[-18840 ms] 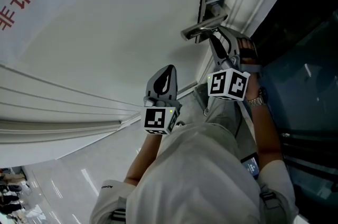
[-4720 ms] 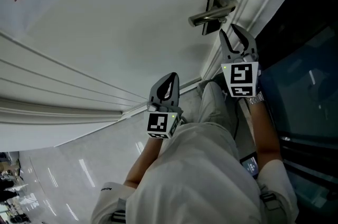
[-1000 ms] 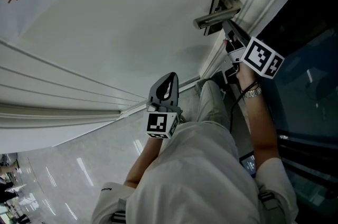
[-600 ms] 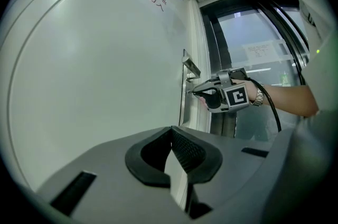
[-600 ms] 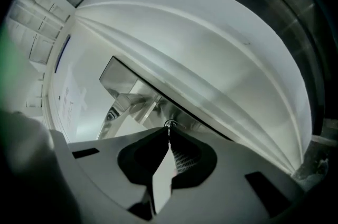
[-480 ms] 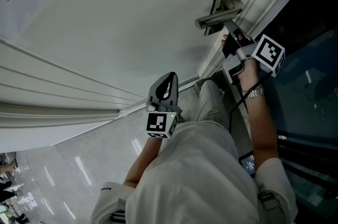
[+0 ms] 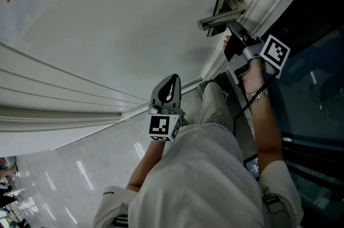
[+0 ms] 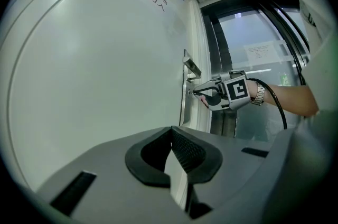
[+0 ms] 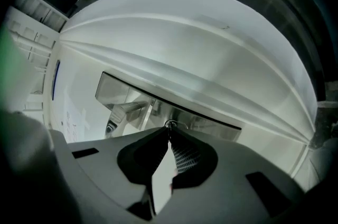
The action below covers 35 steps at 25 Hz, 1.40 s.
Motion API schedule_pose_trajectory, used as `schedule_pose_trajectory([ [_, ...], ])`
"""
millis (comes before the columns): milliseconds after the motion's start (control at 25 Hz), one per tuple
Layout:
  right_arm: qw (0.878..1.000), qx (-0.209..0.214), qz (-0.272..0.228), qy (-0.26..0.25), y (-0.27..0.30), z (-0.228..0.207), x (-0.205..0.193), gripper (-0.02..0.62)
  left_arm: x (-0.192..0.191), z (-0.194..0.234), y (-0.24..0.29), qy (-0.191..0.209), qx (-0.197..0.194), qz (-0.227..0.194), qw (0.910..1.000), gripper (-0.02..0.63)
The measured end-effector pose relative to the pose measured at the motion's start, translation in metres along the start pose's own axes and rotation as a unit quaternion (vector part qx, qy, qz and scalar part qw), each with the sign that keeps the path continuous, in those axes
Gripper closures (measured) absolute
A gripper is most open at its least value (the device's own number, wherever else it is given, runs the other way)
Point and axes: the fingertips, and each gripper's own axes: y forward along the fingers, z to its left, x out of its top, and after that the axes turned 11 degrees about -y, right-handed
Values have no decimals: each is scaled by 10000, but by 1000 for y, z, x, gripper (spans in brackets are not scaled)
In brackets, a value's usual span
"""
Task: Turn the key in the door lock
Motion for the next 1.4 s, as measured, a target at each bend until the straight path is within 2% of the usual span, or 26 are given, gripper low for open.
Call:
schedule_pose_trajectory([
  [280, 9999, 98, 36, 15, 1, 0, 0, 577, -4, 2, -2, 3, 20, 39, 10000, 597],
  [520, 9994, 242, 85, 222, 2, -1, -2, 560, -3, 0, -4, 38, 14, 40, 10000, 597],
  [760, 9998, 173, 109, -26, 1, -7, -3, 492, -3, 0, -6, 71, 46, 56, 9999, 597],
  [1040, 9996, 259, 100, -107, 1, -6, -3, 489, -2, 0, -8, 96, 114, 42, 9999, 597],
  [1280, 9980, 188, 107, -586, -7, -6, -3, 488, -4, -2, -8, 104, 121, 60, 9999, 597],
  [1400, 9977, 173, 116, -647, -11, -8, -3, 489, -6, -3, -8, 112, 132, 73, 9998, 597],
])
